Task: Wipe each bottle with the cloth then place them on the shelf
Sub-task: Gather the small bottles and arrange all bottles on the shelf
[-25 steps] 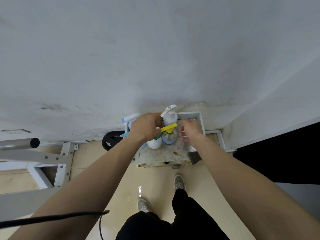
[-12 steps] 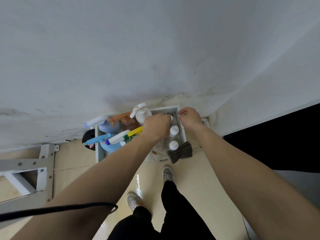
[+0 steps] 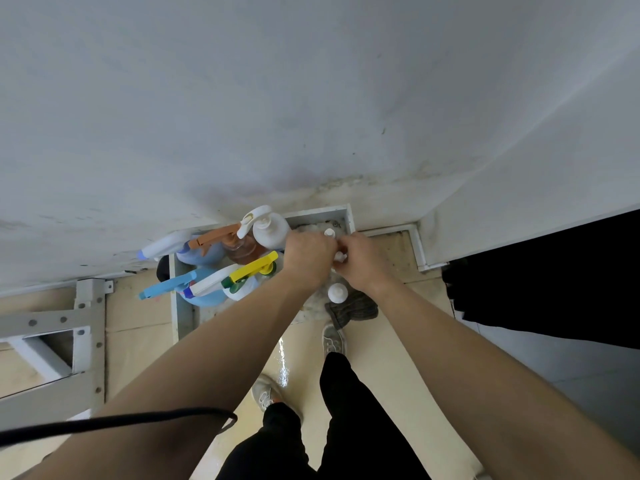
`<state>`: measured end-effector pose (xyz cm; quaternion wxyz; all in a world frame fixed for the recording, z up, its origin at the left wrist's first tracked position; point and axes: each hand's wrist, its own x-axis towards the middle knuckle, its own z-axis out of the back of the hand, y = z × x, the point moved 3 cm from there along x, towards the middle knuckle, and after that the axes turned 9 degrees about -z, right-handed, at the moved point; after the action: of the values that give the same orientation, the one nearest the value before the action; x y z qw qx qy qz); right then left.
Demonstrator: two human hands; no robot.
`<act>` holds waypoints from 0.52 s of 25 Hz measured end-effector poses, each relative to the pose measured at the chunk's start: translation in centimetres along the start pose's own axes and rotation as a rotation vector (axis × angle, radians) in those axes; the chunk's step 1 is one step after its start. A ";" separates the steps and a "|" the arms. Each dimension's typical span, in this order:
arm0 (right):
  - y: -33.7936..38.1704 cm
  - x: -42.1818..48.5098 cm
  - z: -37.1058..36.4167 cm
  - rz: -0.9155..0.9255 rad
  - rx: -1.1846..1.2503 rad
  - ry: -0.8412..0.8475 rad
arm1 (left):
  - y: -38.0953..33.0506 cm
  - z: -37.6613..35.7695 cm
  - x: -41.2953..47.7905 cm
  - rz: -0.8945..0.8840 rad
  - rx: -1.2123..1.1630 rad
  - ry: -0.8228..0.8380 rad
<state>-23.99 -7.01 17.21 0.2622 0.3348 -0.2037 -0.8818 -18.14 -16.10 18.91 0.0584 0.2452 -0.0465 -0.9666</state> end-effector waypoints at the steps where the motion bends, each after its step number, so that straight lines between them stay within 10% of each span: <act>1: 0.0 -0.1 0.1 0.008 -0.012 -0.015 | 0.0 0.0 0.1 0.002 -0.016 0.017; 13: 0.6 -1.4 5.5 -0.028 0.127 -0.061 | 3.0 6.4 -3.6 0.023 -0.174 -0.044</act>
<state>-26.69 -5.62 22.01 0.2217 0.3266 -0.2625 -0.8805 -17.78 -18.18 26.60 0.0894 0.2175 0.0336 -0.9714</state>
